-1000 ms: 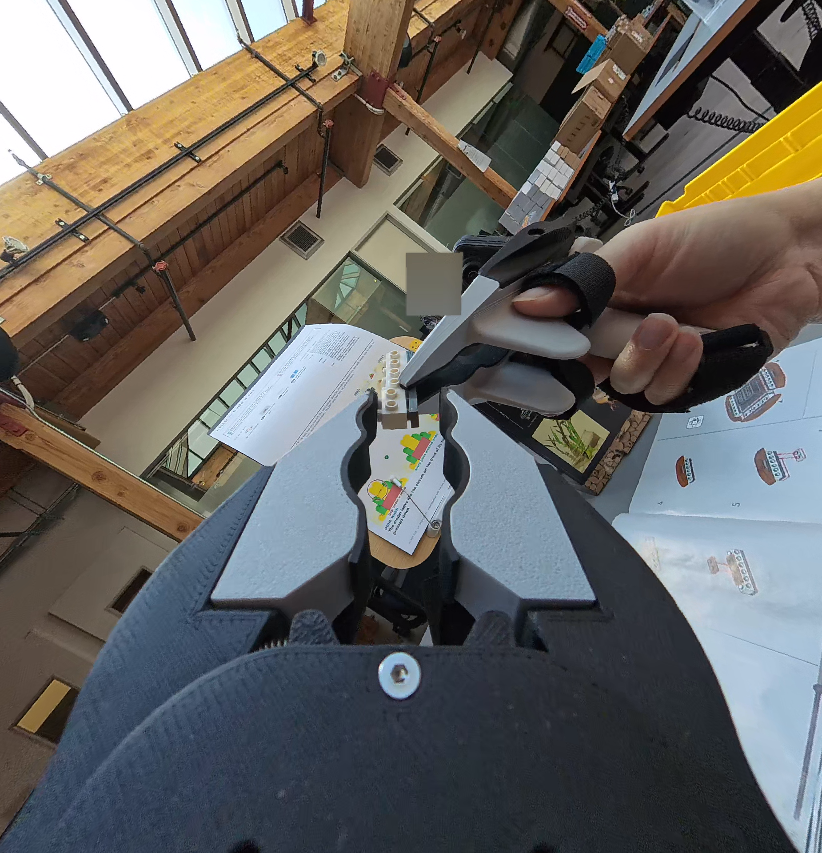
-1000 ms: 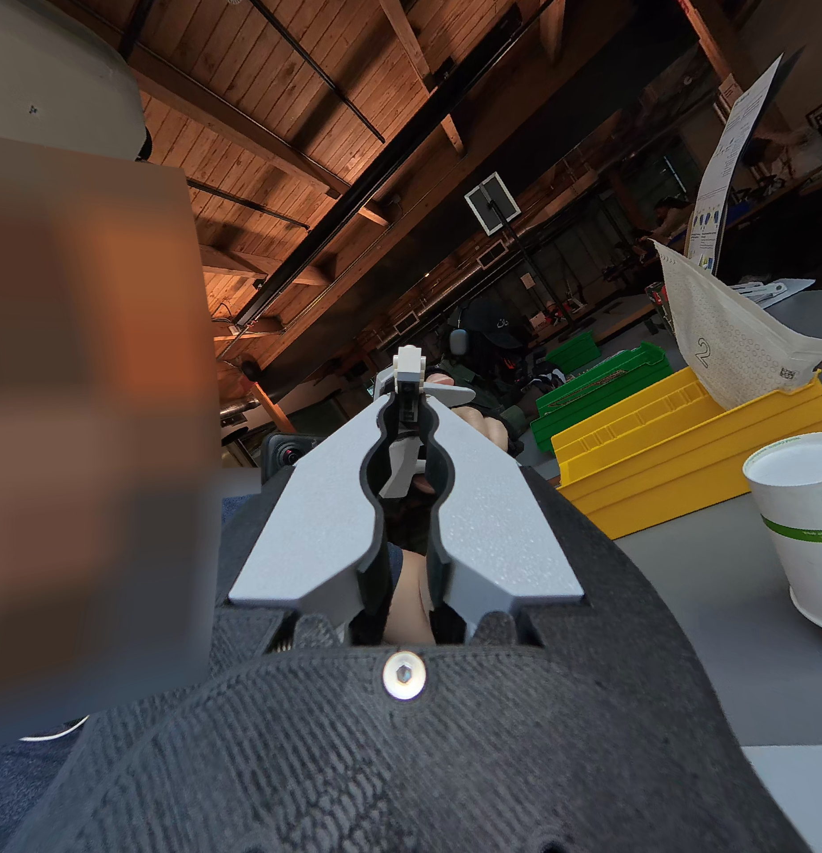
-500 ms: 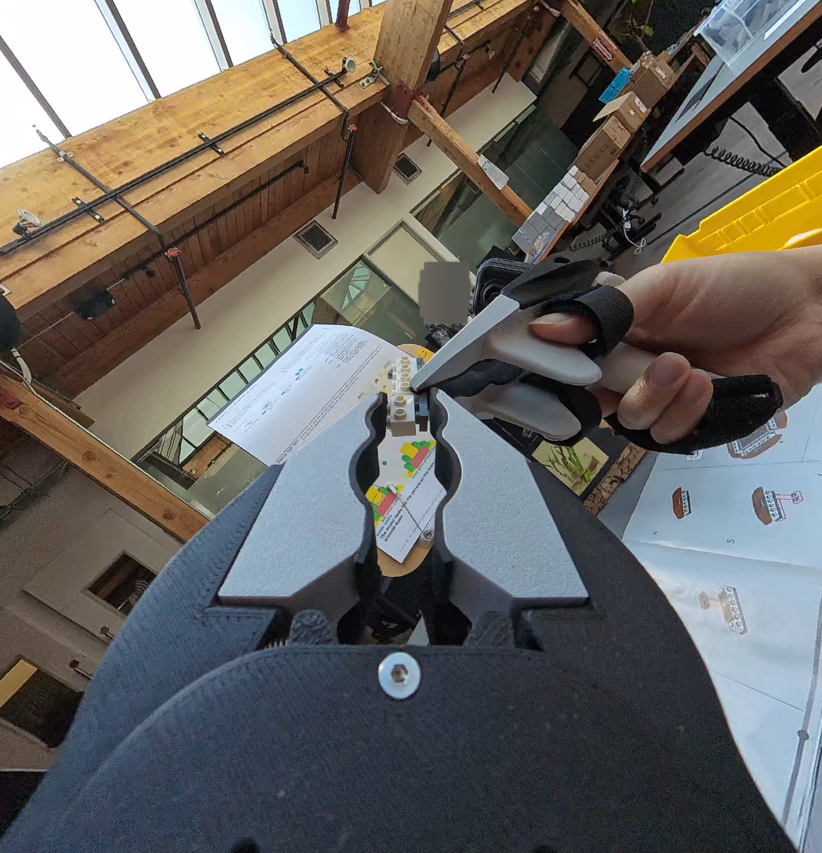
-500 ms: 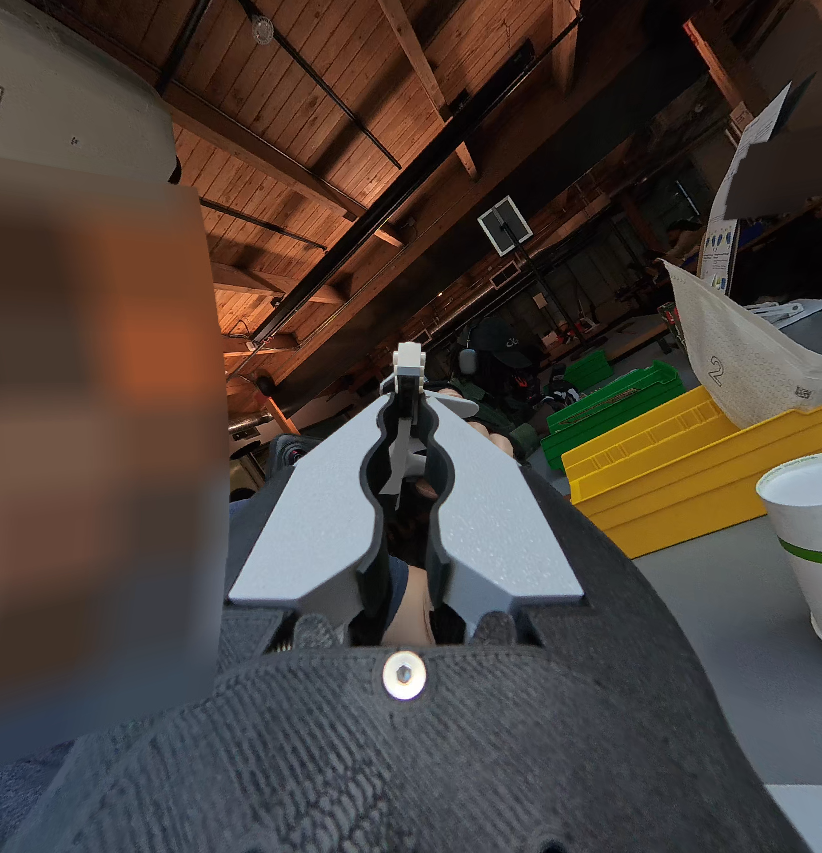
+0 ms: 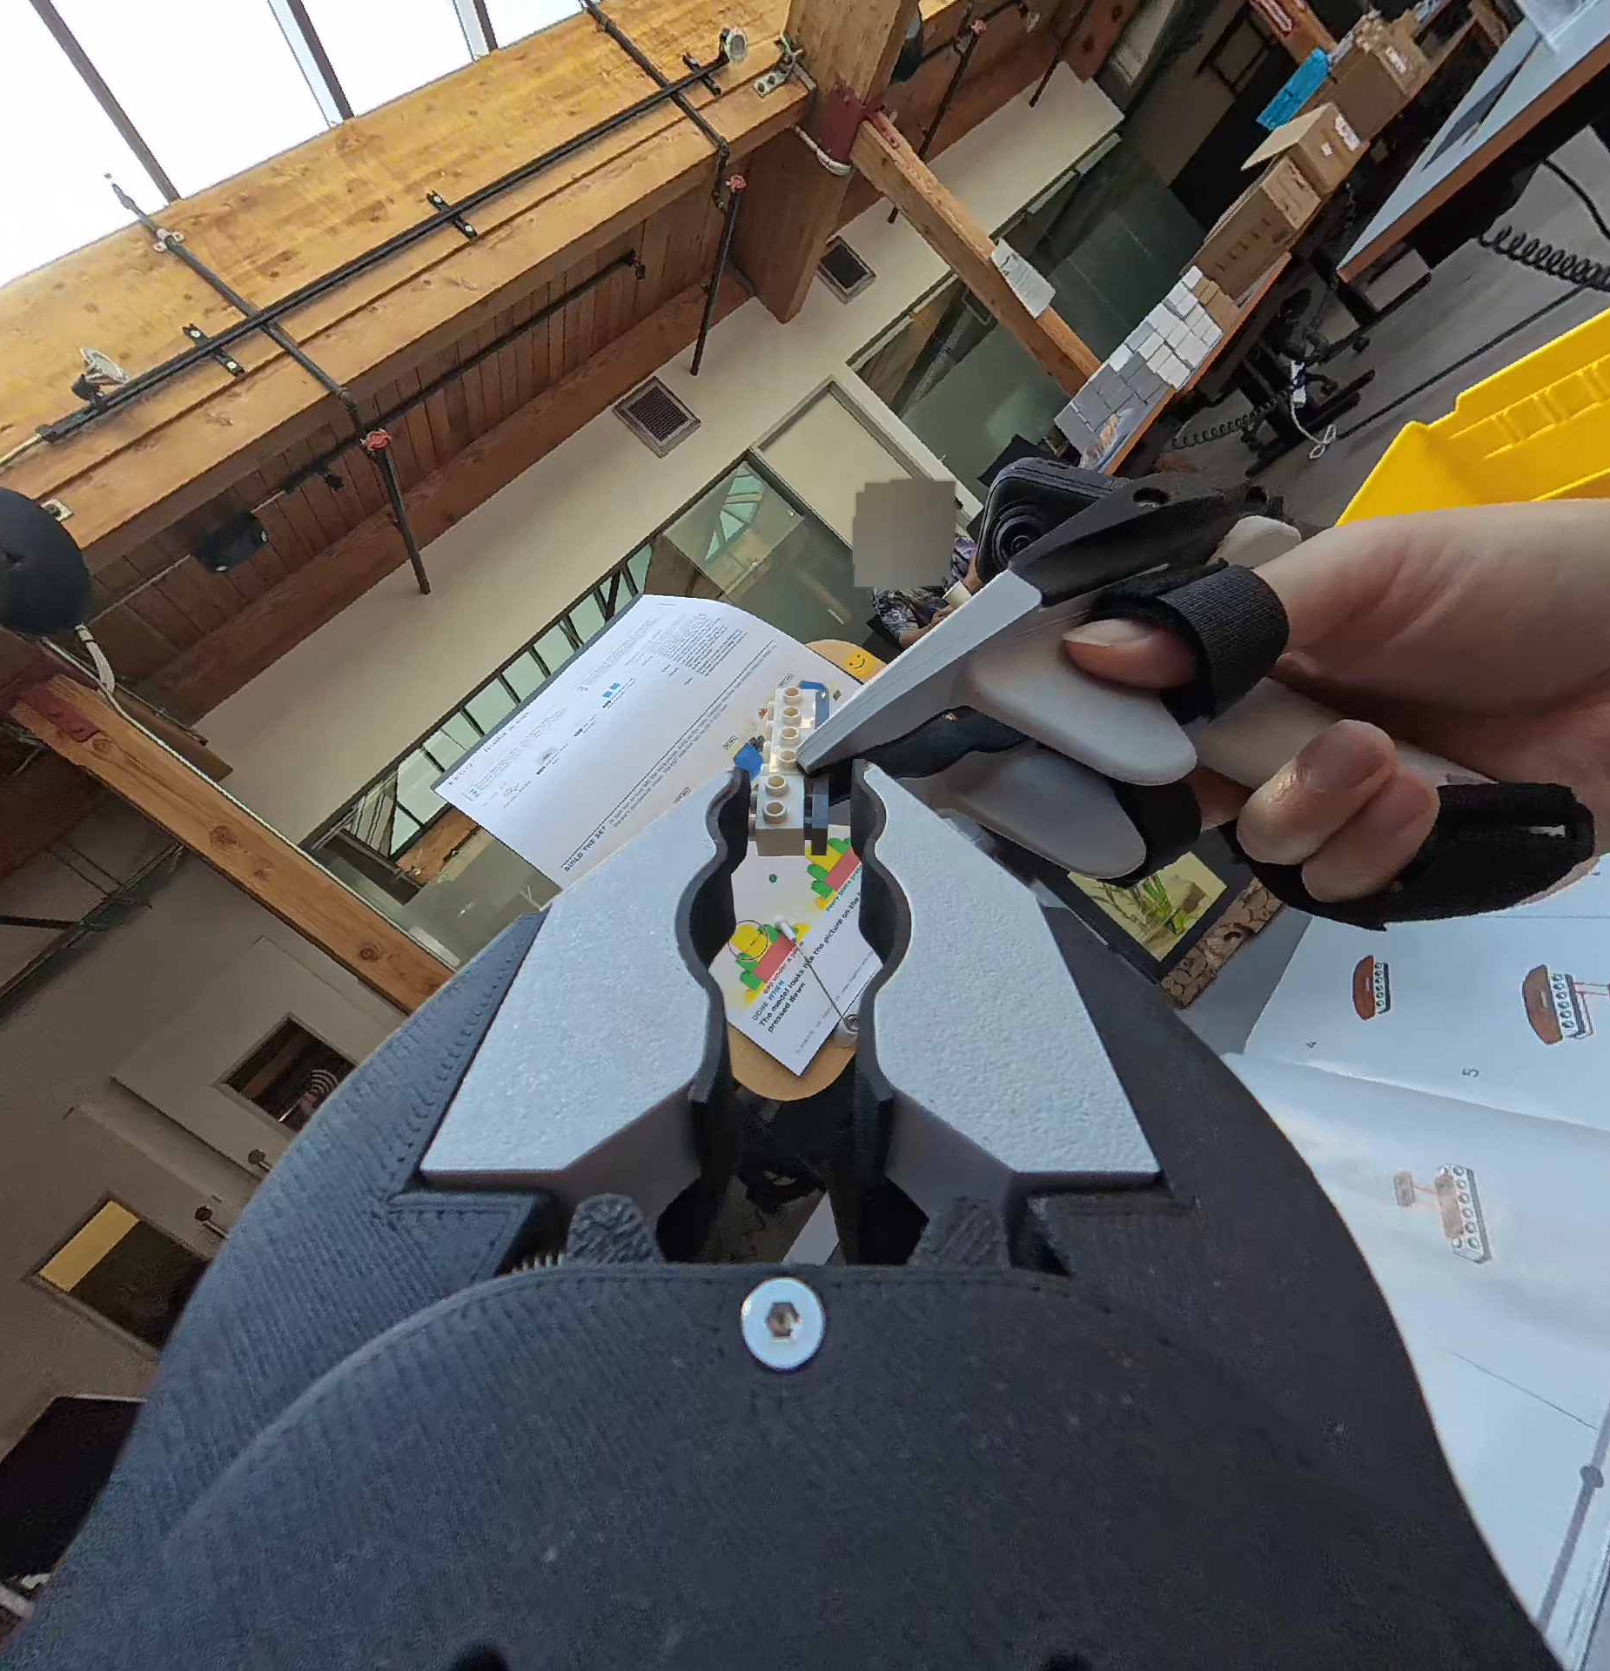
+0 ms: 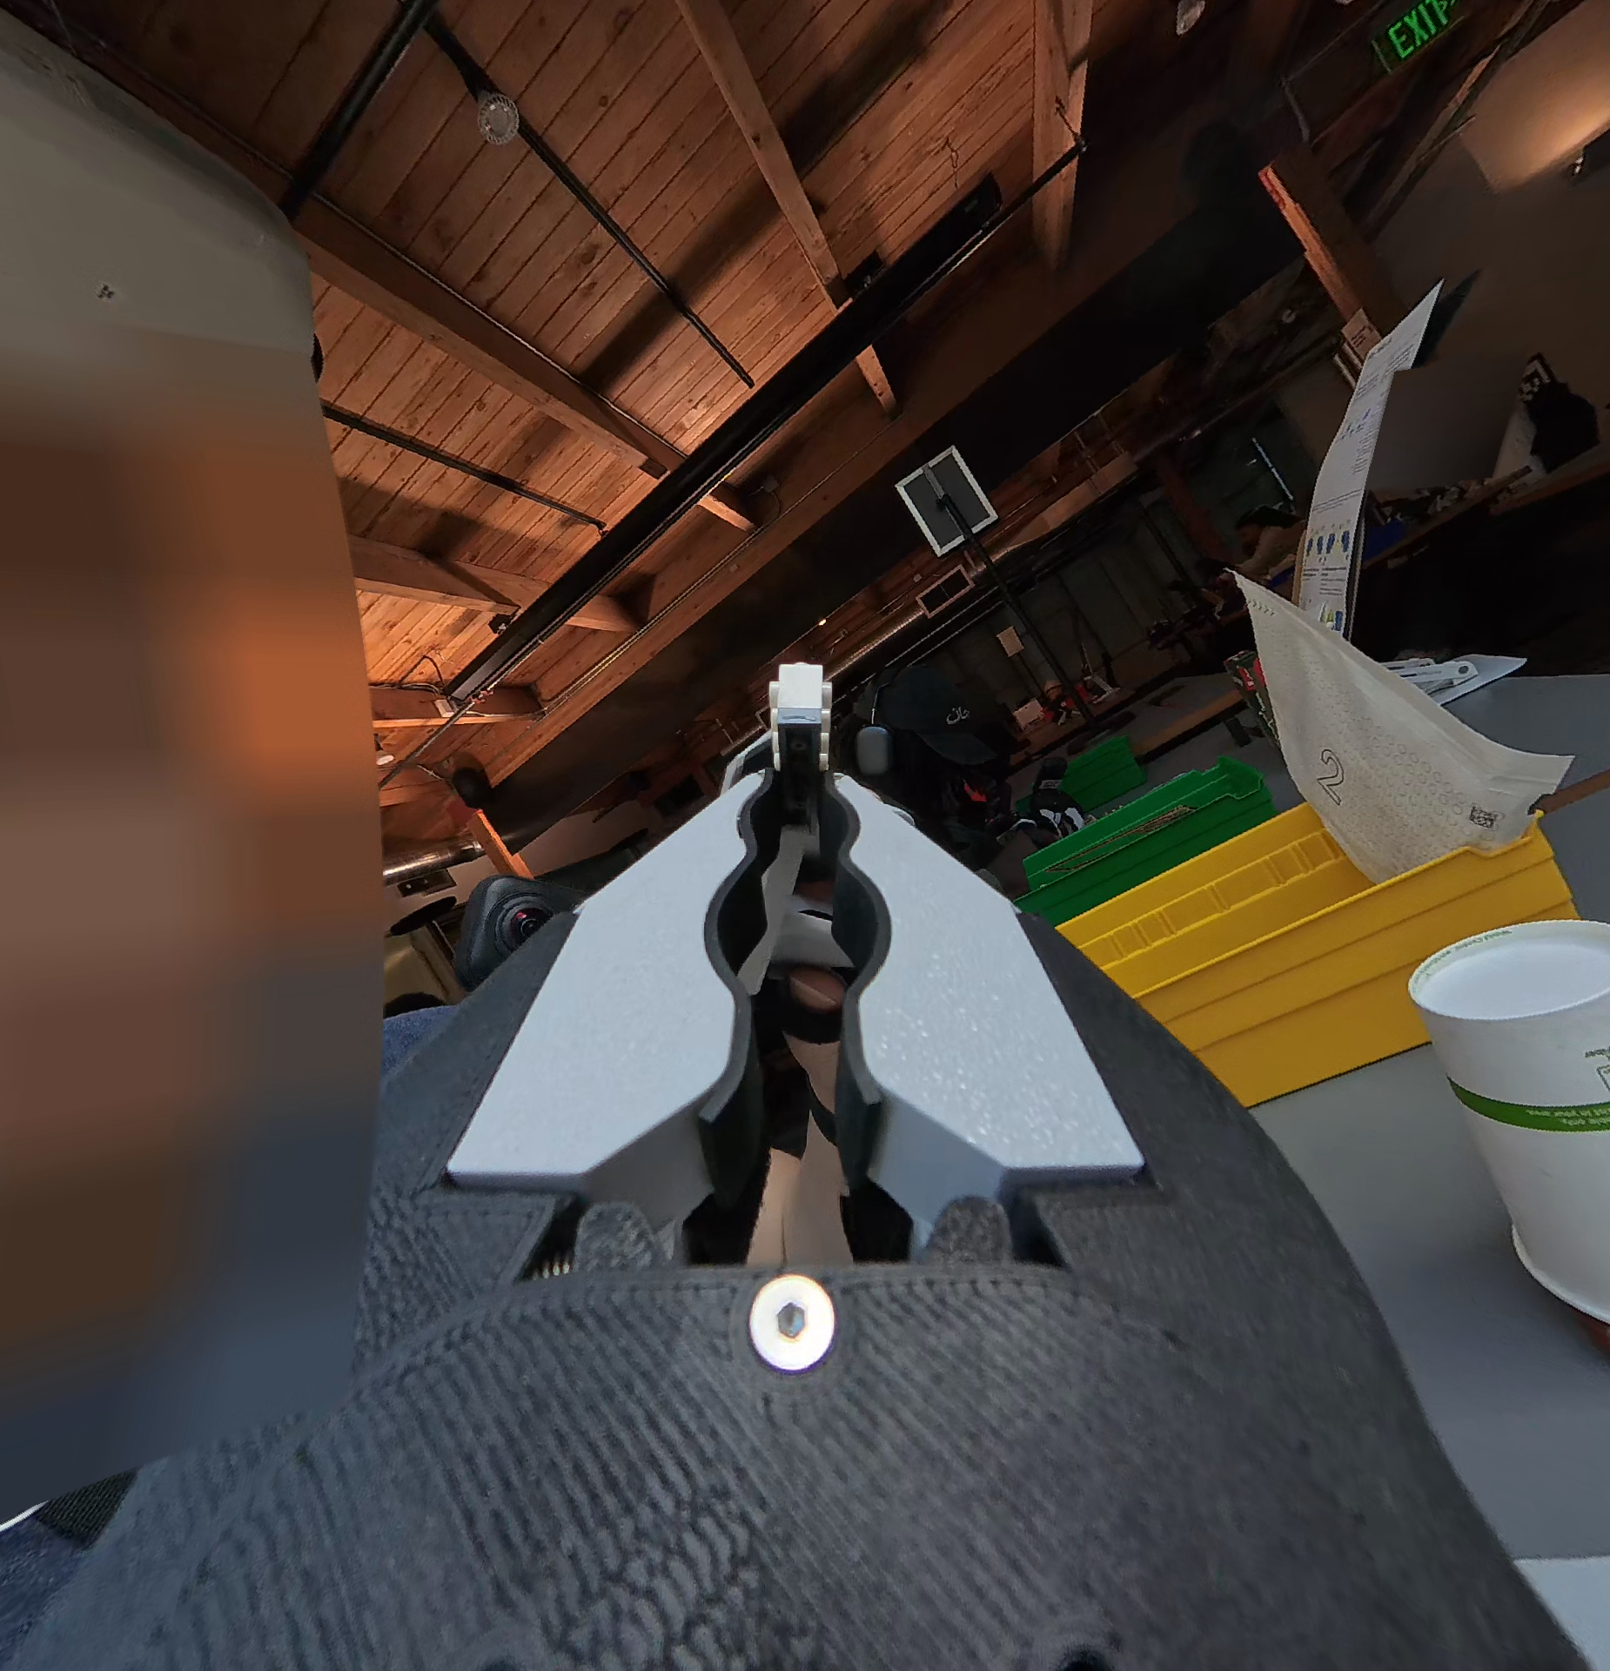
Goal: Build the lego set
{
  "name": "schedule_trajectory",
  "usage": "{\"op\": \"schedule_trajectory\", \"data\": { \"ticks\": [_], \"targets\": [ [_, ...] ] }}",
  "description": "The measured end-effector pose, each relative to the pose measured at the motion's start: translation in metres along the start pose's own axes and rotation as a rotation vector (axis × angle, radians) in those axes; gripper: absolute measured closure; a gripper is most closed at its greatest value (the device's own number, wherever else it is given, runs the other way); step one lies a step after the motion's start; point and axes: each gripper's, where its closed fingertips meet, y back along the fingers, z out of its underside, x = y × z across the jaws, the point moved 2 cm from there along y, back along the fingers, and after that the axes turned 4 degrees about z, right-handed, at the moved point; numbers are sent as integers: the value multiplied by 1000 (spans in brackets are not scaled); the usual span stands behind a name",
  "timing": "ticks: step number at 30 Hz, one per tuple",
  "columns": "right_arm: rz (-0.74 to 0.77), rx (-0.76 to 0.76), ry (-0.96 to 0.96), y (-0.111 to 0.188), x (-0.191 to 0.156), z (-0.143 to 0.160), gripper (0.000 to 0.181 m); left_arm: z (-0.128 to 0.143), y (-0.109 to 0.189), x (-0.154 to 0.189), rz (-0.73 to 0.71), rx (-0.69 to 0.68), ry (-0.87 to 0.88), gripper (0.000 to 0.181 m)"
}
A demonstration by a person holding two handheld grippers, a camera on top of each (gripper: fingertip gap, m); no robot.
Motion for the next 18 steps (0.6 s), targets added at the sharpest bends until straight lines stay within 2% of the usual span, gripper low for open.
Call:
{"op": "schedule_trajectory", "data": {
  "ticks": [3, 9, 14, 18],
  "targets": [
    [-5, -1, -9, 0, 1, 0, 176, 0, 0, 3, 6, -9, -35, 158],
    [-47, -17, -24, -2, -3, 3, 176, -5, 5, 0, 61, 39, 43, 163],
    [-115, -3, -71, -2, -8, 2, 175, -9, 5, 0, 40, 62, 37, 162],
    [-114, 7, -43, -1, -9, 1, 175, -10, 5, -1, 39, 71, 87, 163]
  ]
}}
